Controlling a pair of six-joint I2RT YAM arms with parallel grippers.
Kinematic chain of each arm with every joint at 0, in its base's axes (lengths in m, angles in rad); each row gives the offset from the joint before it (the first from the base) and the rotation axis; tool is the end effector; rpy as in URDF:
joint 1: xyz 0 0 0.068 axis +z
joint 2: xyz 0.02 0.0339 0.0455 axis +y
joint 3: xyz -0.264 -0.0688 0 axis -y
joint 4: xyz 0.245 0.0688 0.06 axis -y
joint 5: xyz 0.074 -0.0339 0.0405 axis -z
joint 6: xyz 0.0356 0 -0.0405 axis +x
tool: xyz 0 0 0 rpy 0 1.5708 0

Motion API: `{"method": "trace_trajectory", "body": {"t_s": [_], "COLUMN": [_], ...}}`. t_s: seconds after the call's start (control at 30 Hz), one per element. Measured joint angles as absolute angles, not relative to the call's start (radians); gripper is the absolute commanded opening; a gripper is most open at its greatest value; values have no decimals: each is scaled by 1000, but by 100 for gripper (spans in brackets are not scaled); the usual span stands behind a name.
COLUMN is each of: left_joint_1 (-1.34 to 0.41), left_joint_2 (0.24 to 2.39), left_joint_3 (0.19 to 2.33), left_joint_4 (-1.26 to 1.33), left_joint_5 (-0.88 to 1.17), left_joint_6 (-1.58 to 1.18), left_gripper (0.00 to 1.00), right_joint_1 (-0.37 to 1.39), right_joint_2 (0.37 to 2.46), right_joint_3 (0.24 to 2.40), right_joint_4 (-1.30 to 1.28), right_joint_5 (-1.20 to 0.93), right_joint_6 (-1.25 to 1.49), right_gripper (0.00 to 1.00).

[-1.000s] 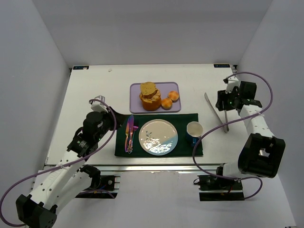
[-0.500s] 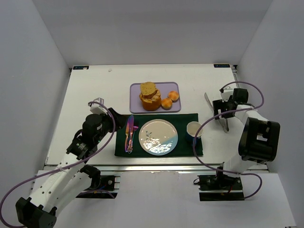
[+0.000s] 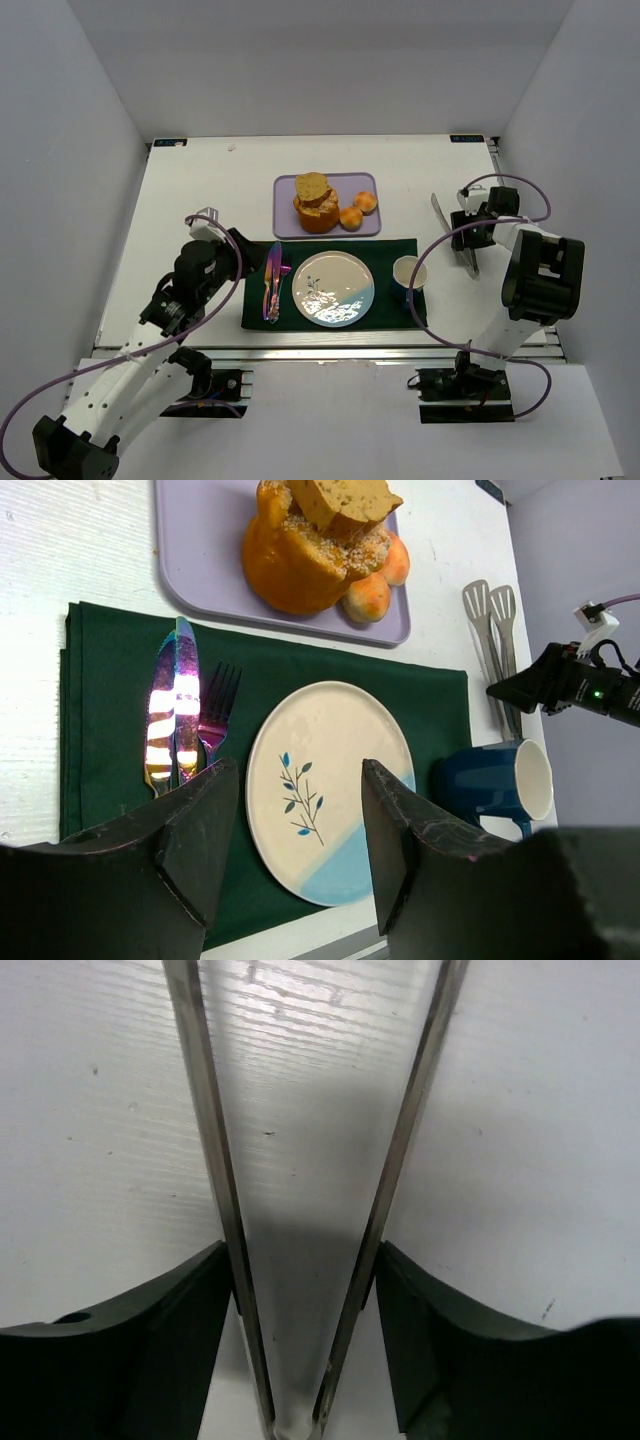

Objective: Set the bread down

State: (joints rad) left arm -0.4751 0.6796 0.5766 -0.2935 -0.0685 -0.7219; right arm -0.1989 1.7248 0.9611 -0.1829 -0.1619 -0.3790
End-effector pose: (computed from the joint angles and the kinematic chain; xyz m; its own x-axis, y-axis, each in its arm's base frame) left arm 0.1483 -0.0736 0.2716 -0.5222 -0.4727 -0.7098 0.0734 0.8043 -0.5897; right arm 0.3371 -0.0621 0.1597 -0.7770 -0.2159 -0.5914 -0.1989 0.9754 -0.0947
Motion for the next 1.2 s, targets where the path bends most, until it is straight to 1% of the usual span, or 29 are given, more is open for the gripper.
{"method": "trace_trajectory", "body": {"t_s": [0.03, 0.13, 0.17, 0.27, 0.4, 0.5, 0.53, 0.63, 0.73, 0.93, 1.2], "left_joint_1": [-475, -475, -475, -475, -475, -475, -475, -475, -475, -475, -475], "left_joint_2": [684, 694, 696, 696, 697, 698, 699, 703, 715, 721, 717], "left_joint_3": [577, 577, 577, 577, 577, 577, 577, 577, 577, 577, 577], "left_joint_4": [-294, -294, -294, -293, -293, -292, -292, -291, -288, -280, -281], "left_joint_5": [-69, -69, -68, -68, -69, -68, -68, -68, -68, -68, -68], "left_joint_6": [-722, -722, -722, -722, -722, -722, -722, -722, -722, -722, -722], "left_gripper": [62, 62, 62, 62, 62, 62, 62, 62, 62, 62, 62], "right_joint_1": [-200, -210, -215, -224, -230, -229, -224, -205, -163, -43, 62], "right_joint_2": [1728, 1731, 1731, 1731, 1728, 1716, 1708, 1680, 1645, 1613, 1617], "right_joint_3": [963, 965, 965, 968, 1009, 1078, 1114, 1208, 1274, 1320, 1330], "right_joint_4": [-181, -180, -181, -189, -257, -307, -329, -365, -376, -407, -466], "right_joint_5": [-172, -189, -194, -213, -262, -314, -339, -389, -433, -501, -520], "right_joint_6": [-378, -387, -389, -396, -393, -380, -374, -363, -350, -339, -351], "right_gripper": [50, 34, 26, 18, 19, 26, 30, 37, 41, 45, 45]}}
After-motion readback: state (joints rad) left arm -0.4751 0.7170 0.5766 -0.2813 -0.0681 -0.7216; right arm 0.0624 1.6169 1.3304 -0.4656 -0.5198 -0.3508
